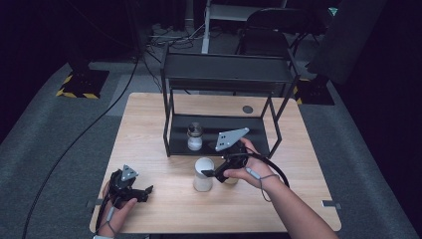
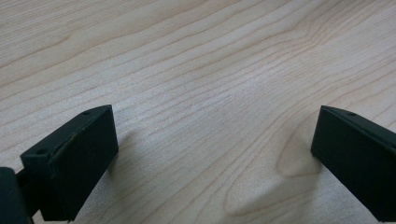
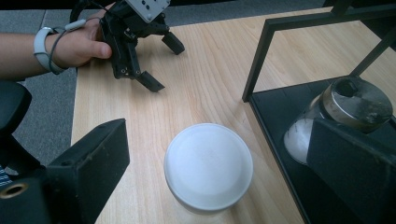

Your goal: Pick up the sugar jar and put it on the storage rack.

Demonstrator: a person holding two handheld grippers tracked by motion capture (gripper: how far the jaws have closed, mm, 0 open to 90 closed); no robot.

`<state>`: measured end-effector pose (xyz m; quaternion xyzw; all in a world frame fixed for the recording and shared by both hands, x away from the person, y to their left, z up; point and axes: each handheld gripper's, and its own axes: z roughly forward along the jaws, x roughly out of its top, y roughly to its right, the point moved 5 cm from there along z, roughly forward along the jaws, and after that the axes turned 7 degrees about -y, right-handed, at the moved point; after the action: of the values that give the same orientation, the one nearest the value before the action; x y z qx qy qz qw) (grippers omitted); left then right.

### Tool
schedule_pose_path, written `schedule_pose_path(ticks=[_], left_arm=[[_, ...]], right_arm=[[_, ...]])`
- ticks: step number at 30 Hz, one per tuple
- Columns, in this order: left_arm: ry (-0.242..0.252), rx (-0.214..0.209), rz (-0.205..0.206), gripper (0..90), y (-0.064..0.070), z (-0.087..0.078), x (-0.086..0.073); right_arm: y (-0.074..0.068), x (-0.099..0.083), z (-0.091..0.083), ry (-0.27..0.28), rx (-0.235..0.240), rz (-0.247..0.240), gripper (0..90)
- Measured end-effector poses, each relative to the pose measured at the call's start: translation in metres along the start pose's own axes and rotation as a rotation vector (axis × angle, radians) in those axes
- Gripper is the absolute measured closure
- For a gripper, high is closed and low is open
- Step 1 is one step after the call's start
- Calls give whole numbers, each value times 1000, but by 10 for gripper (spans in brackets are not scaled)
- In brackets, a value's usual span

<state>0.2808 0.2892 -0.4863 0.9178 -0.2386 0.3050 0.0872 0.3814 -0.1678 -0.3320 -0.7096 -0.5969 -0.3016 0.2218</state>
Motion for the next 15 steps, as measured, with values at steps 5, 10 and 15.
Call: schedule_pose_path(ticks=[5, 10, 15], left_arm=[[0, 0, 0, 5, 0, 0, 0], [0, 0, 0, 5, 0, 0, 0], [0, 0, 0, 5, 0, 0, 0]], right_arm=[[0, 0, 7, -16, 4, 2, 57], [1, -1, 14, -28, 18, 6, 60], [1, -2, 21, -43, 29, 10, 65]])
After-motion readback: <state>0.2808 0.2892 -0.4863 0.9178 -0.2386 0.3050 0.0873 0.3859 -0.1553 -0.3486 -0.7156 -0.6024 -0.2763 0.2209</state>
